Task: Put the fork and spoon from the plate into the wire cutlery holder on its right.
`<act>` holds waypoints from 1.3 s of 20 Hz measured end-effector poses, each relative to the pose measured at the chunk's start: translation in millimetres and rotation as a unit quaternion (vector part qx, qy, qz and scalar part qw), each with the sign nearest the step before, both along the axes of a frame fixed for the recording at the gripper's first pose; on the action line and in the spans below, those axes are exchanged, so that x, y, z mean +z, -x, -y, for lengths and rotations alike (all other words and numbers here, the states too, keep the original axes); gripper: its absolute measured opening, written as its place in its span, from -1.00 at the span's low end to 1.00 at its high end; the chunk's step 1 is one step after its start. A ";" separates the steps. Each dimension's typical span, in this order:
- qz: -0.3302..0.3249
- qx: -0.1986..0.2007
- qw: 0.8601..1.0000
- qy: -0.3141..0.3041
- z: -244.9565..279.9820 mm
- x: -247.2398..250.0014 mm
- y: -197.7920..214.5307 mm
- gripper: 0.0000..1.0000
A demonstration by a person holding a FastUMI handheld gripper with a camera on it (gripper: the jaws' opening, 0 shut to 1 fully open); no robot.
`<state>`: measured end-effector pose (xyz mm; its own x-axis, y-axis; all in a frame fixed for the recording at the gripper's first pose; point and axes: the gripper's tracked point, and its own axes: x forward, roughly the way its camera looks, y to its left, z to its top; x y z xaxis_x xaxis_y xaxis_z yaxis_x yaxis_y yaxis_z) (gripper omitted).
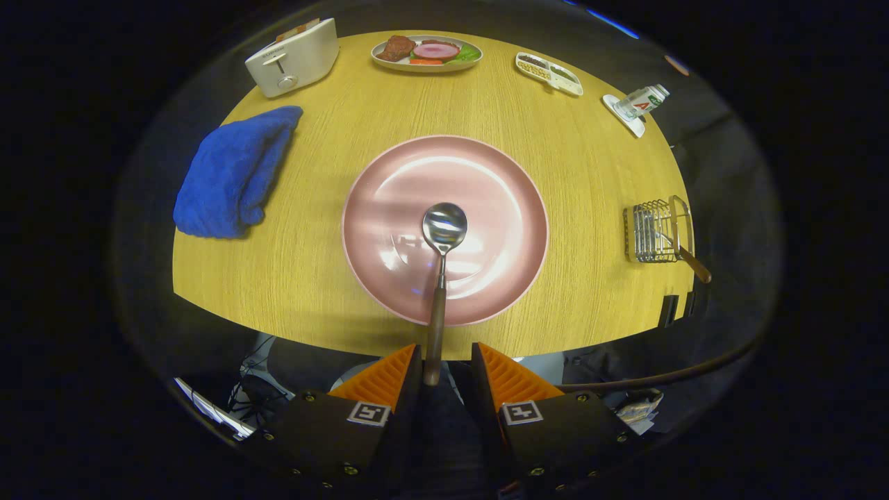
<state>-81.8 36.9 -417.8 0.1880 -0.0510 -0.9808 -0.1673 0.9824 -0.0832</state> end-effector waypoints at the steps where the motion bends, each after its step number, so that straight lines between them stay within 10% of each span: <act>1: -0.004 0.000 1.000 -0.003 0.5 -7.3 1.7 -0.11; 13: -0.009 0.030 0.999 -0.020 -6.9 -55.5 -3.3 -0.11; 15: -0.016 0.042 0.999 -0.013 -2.7 -54.5 -1.0 -0.63; 26: 0.015 0.068 0.998 0.009 -0.4 -20.9 -11.2 -0.78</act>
